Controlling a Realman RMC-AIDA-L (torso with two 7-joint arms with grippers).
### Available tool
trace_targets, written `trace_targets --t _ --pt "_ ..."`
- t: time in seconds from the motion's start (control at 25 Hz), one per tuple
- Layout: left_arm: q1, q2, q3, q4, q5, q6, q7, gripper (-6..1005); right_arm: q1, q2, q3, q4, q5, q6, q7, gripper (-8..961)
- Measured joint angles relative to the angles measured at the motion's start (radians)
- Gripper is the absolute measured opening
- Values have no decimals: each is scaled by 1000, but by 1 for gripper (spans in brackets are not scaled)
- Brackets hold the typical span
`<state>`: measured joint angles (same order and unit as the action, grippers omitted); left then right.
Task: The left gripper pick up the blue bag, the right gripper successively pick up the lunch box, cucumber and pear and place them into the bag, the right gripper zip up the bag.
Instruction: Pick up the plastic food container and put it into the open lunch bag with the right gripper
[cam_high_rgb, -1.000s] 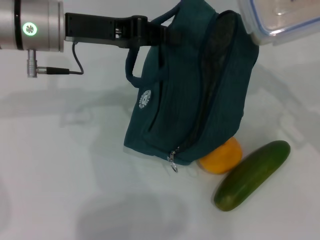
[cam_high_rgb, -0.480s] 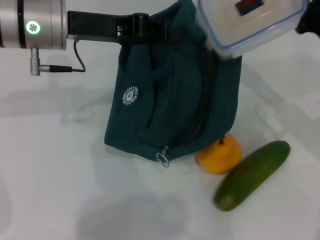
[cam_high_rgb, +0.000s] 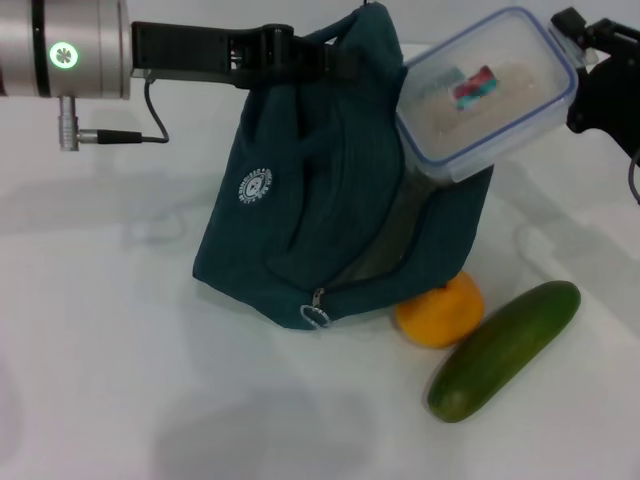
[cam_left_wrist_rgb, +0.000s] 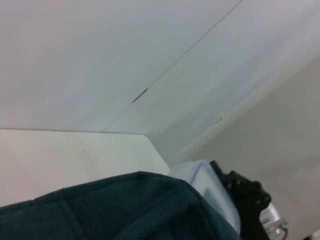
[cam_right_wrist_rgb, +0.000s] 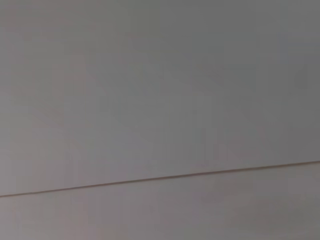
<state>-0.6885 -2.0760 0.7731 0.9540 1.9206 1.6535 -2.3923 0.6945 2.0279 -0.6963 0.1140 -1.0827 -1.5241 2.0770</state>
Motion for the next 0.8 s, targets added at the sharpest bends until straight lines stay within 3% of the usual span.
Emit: trace_targets --t 0.24,0.8 --pt "-5 1 0 -2 3 0 -3 53 -17 0 2 -32 -1 31 -18 114" --pt "-31 -1 49 -13 -1 1 -14 55 37 0 6 -19 -161 44 -53 117"
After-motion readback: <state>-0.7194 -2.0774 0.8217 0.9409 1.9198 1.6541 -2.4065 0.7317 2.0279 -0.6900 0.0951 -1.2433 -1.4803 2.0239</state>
